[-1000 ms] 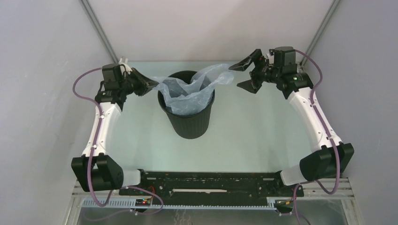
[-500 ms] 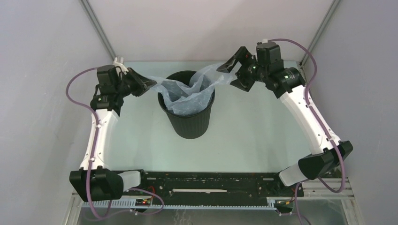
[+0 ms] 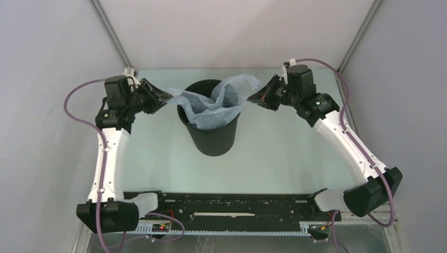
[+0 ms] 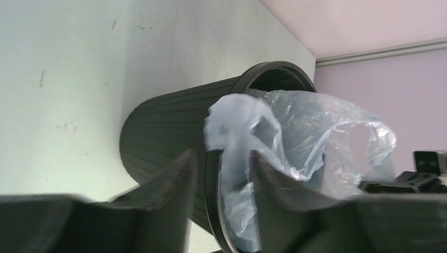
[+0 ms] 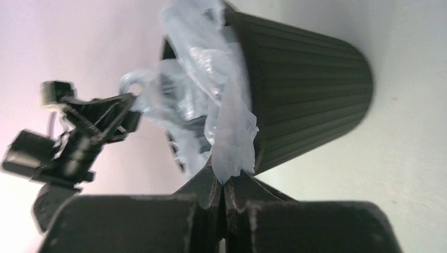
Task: Put the trash bags into the trash bin
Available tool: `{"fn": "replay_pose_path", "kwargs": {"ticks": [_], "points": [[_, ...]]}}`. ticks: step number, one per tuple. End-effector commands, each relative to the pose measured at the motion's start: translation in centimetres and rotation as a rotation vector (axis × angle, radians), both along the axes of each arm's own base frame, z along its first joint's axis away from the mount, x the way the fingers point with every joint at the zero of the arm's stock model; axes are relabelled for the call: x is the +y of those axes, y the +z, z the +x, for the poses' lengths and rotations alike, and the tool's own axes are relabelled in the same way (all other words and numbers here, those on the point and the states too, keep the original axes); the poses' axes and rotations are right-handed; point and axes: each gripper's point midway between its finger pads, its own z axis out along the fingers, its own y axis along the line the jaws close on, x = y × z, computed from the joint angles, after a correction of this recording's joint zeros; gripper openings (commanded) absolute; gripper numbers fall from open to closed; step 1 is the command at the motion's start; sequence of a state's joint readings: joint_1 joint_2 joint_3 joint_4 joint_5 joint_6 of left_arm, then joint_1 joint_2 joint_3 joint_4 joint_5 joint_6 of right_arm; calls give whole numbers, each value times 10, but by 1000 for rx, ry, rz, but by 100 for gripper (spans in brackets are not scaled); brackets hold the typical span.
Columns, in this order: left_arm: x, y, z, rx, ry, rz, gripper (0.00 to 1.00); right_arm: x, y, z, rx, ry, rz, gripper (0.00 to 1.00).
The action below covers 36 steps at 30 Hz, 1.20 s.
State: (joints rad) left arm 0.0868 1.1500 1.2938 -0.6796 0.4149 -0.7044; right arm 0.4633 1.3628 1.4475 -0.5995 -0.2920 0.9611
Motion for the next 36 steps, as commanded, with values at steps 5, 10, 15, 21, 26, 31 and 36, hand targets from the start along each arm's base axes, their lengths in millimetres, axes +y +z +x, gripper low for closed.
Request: {"fn": "replay_pose_path", "kwargs": {"ticks": [5,10,15,21,26,31,36], "points": [[12,40,-47,-12,152,-22,99,16,64,-24,-198,147,192,0],[-6,40,-72,41,149,-34,100,12,66,-27,-211,144,190,0],[-14,48,-61,86,234,15,89,15,65,-32,-226,151,177,0],[-26,55,-41,87,245,45,57,18,63,-36,-229,160,170,0],[-42,45,-26,123,231,45,56,17,62,-36,-235,155,164,0],[-48,41,-9,129,242,53,55,18,62,-36,-238,158,164,0],[-57,34,1,147,239,69,50,18,63,-35,-247,166,166,0]]}}
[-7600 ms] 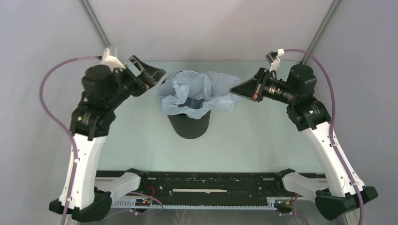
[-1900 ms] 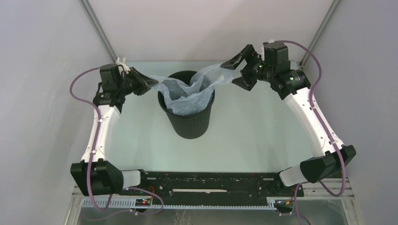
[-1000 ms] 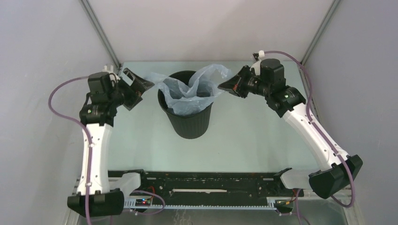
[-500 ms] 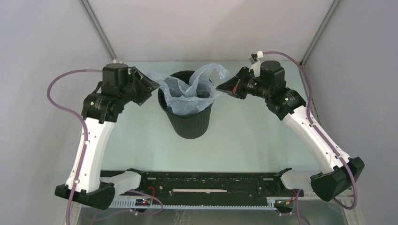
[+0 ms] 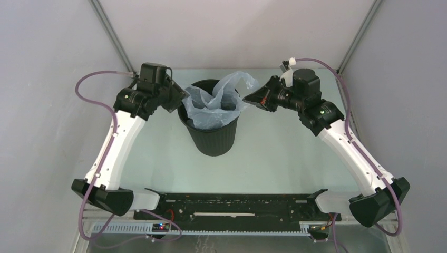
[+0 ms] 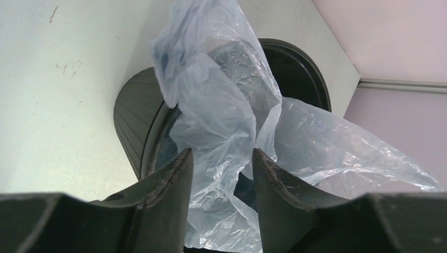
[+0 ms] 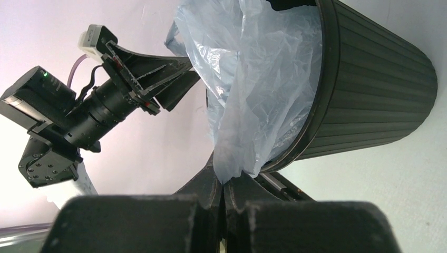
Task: Put the trash bags into the trash bin
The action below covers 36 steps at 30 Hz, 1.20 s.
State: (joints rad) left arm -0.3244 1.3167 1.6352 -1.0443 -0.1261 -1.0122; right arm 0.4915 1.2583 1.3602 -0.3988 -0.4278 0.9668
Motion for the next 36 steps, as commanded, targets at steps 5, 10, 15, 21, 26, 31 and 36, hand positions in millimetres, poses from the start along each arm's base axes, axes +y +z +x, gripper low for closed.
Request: {"fn": "replay_pose_path", "kwargs": {"ticks": [5,10,15,21,26,31,36], "points": [[-8,27,19,-91,16,8,49,-1,15,-3,-73,13,16,0],[-15,20,22,-71,-14,41,56,-1,14,-2,-71,9,15,0],[-14,14,24,-59,-27,76,52,-1,14,-2,-72,8,14,0],[-4,27,28,-90,-42,142,15,-5,13,1,-63,-7,14,0],[10,51,13,-163,-85,120,0,-17,5,1,-30,-8,-8,0],[2,63,-29,-328,-227,11,0,-23,-15,-10,22,68,-1,0],[-1,4,-52,-252,-218,-65,0,-17,-36,-26,62,157,-18,0]]}}
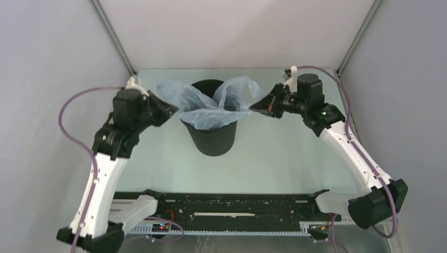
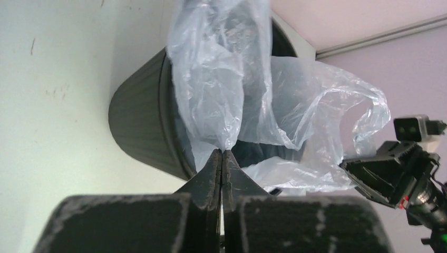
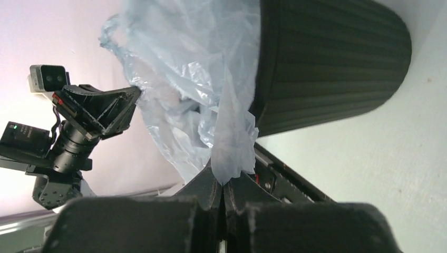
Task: Put the trash bags into the trash bin
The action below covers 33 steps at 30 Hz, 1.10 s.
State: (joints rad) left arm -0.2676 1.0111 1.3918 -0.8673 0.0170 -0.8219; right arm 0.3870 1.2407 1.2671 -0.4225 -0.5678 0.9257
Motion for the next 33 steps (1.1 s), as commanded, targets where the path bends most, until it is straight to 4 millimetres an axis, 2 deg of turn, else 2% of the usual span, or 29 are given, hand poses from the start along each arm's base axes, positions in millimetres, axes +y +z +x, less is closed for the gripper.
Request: {"fn": "replay_pose_path", "kwargs": {"ticks": [1,6,13,19,23,26,29,32,33], "points": [[-14,-27,-7,3,-59,-78,0,5,-6,-26,-9,120,5,0],[-7,-57,-15,21,-21,-82,0,1,-23,-28,5,114,-28,0],[1,-82,-27,72,-4,-52,0,-5,-44,-32,25,107,-77,7],[14,-96,-28,98,47,0,0,-16,-60,-25,35,82,-112,8],[29,-106,-22,120,90,61,0,-21,-78,-10,12,66,-169,8],[27,-106,-6,103,63,82,0,-12,-86,9,-38,85,-172,12],[28,-118,5,143,63,111,0,-5,-95,30,-71,93,-161,13],[29,-130,14,173,67,113,0,-9,-115,40,-34,74,-201,12],[24,-129,15,168,44,89,0,-10,-121,41,-21,77,-204,12]]}}
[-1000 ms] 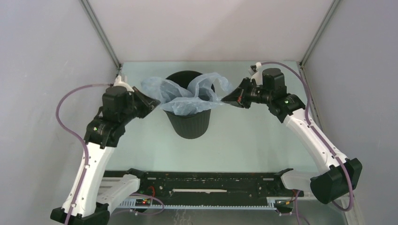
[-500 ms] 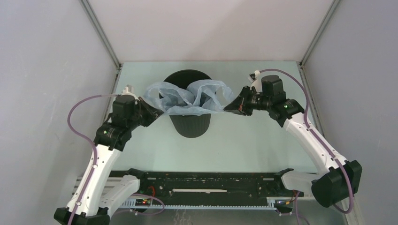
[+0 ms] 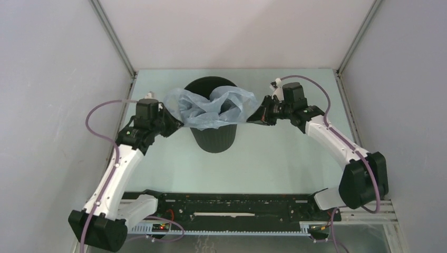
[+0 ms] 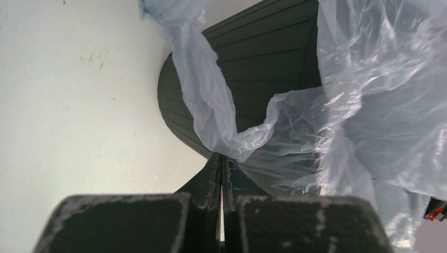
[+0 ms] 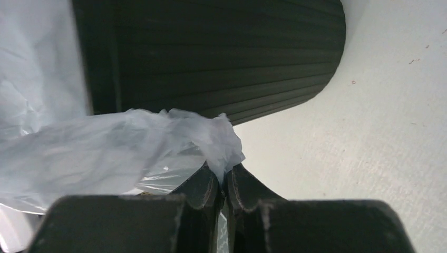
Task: Put the trash bags into the trash bin
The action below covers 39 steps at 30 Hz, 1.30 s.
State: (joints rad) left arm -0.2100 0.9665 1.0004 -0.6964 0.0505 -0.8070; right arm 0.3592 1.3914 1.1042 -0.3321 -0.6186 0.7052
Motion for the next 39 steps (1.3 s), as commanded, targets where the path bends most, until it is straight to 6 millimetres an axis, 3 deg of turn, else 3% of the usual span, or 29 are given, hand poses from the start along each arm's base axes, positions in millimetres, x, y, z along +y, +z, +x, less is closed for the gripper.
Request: {"fn": "replay_pose_path", "kwargs": {"ticks": [1,5,8,13,18,25,29,32,36,39], "points": [[11,-12,13,-4,12,45,0,-7,-14,22,-59,-12,-36,12],[8,-16,12,21,-16,46,0,-7,-17,20,-62,10,-41,13],[10,-12,7,9,-26,56,5,-12,-13,16,-73,13,-54,23],[18,6,-7,4,-52,124,41,-19,6,-3,-65,81,-71,46],[27,14,-24,-32,-86,189,67,-31,32,-28,-169,145,-124,68],[32,39,-45,-123,-81,180,92,-43,77,-46,-382,162,-154,86],[48,60,-55,-136,-18,207,98,-53,92,-39,-450,112,-207,90],[58,95,-51,-247,15,214,100,-54,110,-23,-590,78,-235,90],[69,127,-18,-341,40,211,100,-39,130,9,-776,108,-217,91],[62,133,15,-388,-18,190,100,-23,136,28,-828,191,-190,88]]}}
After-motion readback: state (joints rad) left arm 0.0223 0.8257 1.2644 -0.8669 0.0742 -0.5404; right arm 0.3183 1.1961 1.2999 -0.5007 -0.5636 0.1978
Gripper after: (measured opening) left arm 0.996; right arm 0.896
